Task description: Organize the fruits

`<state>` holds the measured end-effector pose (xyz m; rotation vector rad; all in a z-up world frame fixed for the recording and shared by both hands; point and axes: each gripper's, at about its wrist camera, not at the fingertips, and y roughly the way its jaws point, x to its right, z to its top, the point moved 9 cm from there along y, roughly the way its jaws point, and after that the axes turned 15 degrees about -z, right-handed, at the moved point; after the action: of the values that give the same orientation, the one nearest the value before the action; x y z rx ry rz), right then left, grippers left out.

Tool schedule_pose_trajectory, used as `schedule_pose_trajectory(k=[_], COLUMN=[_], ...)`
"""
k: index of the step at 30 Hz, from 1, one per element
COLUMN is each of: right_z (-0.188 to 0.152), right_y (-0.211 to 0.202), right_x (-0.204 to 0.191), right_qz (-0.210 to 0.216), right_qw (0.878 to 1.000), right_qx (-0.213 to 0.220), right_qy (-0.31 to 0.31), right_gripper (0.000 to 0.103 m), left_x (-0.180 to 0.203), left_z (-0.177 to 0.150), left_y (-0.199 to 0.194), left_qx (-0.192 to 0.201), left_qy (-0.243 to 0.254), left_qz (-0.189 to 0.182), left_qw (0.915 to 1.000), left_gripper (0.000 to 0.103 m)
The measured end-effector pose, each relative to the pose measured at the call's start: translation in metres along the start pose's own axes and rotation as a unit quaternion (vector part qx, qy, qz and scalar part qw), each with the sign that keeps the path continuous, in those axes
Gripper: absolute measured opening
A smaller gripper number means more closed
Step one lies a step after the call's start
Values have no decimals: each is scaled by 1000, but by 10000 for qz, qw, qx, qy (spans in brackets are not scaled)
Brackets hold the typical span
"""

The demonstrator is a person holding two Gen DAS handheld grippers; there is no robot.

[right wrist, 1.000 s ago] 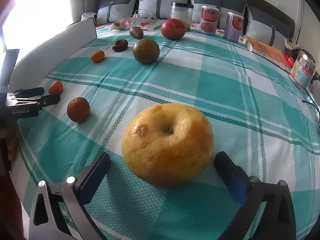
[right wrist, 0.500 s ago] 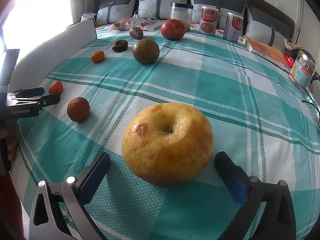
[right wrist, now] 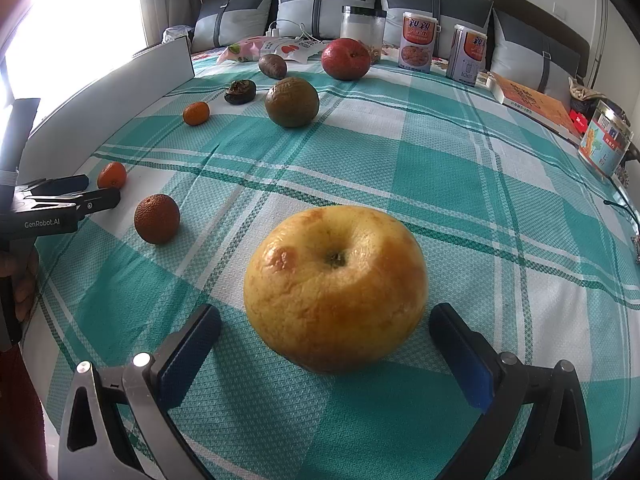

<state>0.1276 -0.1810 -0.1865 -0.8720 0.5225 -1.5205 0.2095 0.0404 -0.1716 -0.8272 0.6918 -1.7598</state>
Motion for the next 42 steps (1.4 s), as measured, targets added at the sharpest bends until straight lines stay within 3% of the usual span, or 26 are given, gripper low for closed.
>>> schedule_pose_trajectory(k=[2, 6, 9, 12, 14, 15, 16, 17, 19, 20, 21, 24, 27, 30, 33, 37, 42], right_z=[0, -1, -1, 1, 4, 7, 10, 13, 17, 16, 15, 17, 36, 85, 138, 192, 206], right_y=[0, -1, -3, -8, -14, -18, -21, -22, -17, -12, -8, -12, -35, -72, -110, -154, -159], right_x=[0, 0, 2, 9, 15, 17, 18, 18, 14, 10, 8, 4, -7, -46, -111, -226, -358], right_qz=[0, 44, 158, 440, 676, 814, 855, 833, 732, 674, 598, 512, 1105, 1714, 2311, 3003, 3041], right_qw=[10000, 10000, 9998, 9976, 9940, 9918, 9912, 9915, 9929, 9931, 9935, 9942, 9883, 9817, 9721, 9532, 9405], right_qx=[0, 5, 8, -234, -452, -546, -597, -621, -764, -886, -936, -936, -842, -472, -131, 175, 204], right_qy=[1, 21, 108, 476, 733, 817, 821, 788, 546, 369, 229, 97, 623, 677, 372, -318, -1501], right_gripper=[103, 103, 103, 103, 103, 103, 102, 102, 95, 76, 70, 69, 69, 69, 69, 69, 69], left_x=[-1, -7, -4, 19, 37, 43, 46, 46, 44, 42, 39, 34, 22, -13, -78, -179, -251], left_z=[1, 3, 8, 11, 9, 6, 9, 10, 11, 11, 11, 18, 33, 63, 81, 63, 7], left_y=[-2, -16, -13, -5, 4, 11, 9, 9, 5, -1, -10, -63, -122, -182, -214, -195, -161], left_qx=[21, 84, -60, -229, -406, -557, -420, -432, -411, -371, -288, 53, 461, 949, 1167, 715, -148], left_qy=[-66, -525, -605, 114, 740, 962, 1038, 1018, 755, 615, 451, -224, -658, -920, -1346, -2415, -3232], left_qz=[-264, -1204, -1182, -901, -641, -514, -469, -393, -439, -474, -549, -1079, -1486, -1499, -1092, -502, 94], left_qw=[9996, 9913, 9911, 9956, 9944, 9925, 9926, 9931, 9953, 9963, 9971, 9939, 9856, 9798, 9779, 9665, 9462], left_gripper=[99, 97, 97, 94, 67, 47, 35, 30, 29, 29, 28, 28, 28, 28, 29, 29, 29])
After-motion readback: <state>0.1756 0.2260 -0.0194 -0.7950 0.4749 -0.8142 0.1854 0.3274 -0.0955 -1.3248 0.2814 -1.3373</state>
